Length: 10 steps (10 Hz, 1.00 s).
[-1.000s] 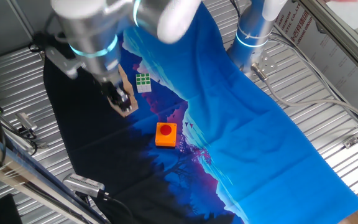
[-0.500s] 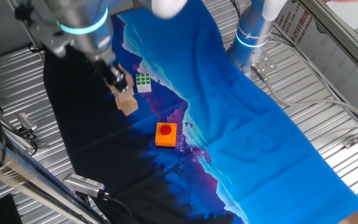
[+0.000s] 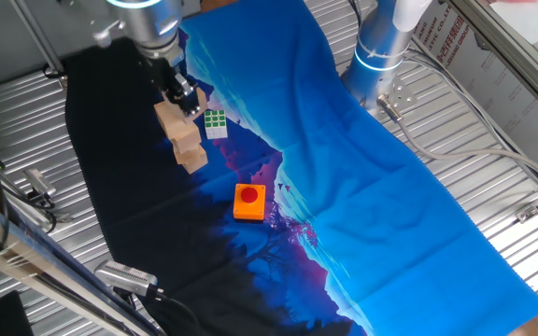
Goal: Stack the blocks in a vertical line of five
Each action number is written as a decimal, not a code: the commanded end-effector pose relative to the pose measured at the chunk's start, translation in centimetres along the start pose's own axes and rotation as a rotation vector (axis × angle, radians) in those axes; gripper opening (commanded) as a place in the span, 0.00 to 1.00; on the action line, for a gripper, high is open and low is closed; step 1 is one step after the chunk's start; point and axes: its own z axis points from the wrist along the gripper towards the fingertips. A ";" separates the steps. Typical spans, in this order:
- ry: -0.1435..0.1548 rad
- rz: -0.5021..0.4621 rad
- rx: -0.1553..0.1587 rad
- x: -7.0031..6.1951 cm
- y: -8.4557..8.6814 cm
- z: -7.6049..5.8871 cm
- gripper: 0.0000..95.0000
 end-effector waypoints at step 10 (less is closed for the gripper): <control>-0.030 0.020 -0.033 -1.1 -3.4 1.5 0.00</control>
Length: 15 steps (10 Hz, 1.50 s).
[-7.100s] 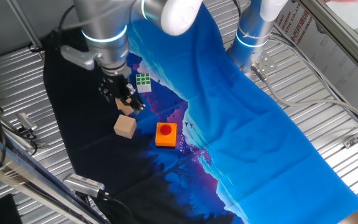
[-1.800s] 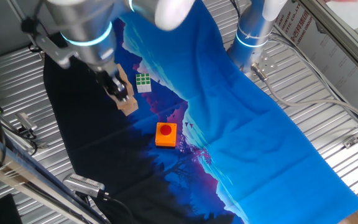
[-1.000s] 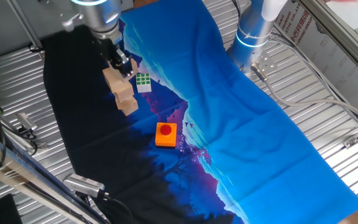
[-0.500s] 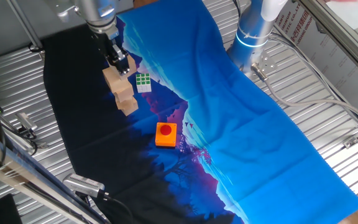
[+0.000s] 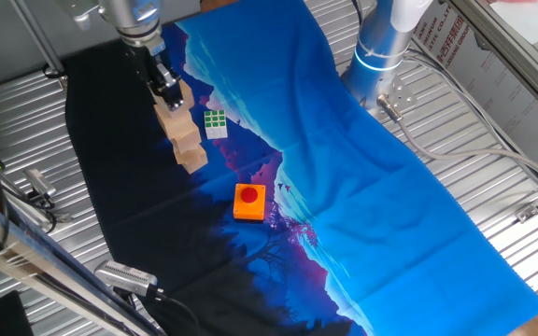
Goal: Stack the blocks in a vertical line of five
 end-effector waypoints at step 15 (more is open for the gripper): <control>-0.062 0.057 -0.081 -1.0 -0.7 1.0 0.40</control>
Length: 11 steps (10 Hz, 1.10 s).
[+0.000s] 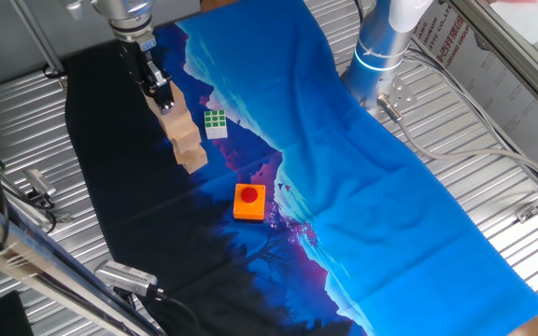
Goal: Stack the blocks in a vertical line of five
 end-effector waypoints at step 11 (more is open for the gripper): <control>-0.018 -0.008 -0.022 1.1 -0.3 0.3 1.00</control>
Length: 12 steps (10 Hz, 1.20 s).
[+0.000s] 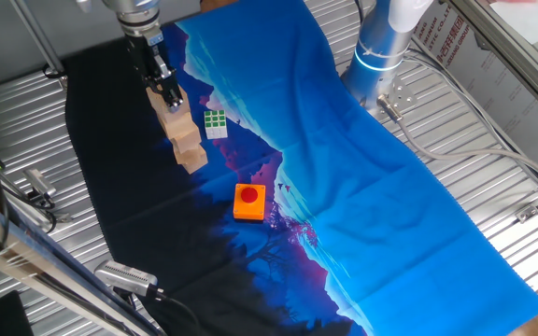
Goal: Stack the blocks in a vertical line of five
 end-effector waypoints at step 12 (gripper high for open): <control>0.124 -0.012 0.049 1.4 3.7 -2.8 0.00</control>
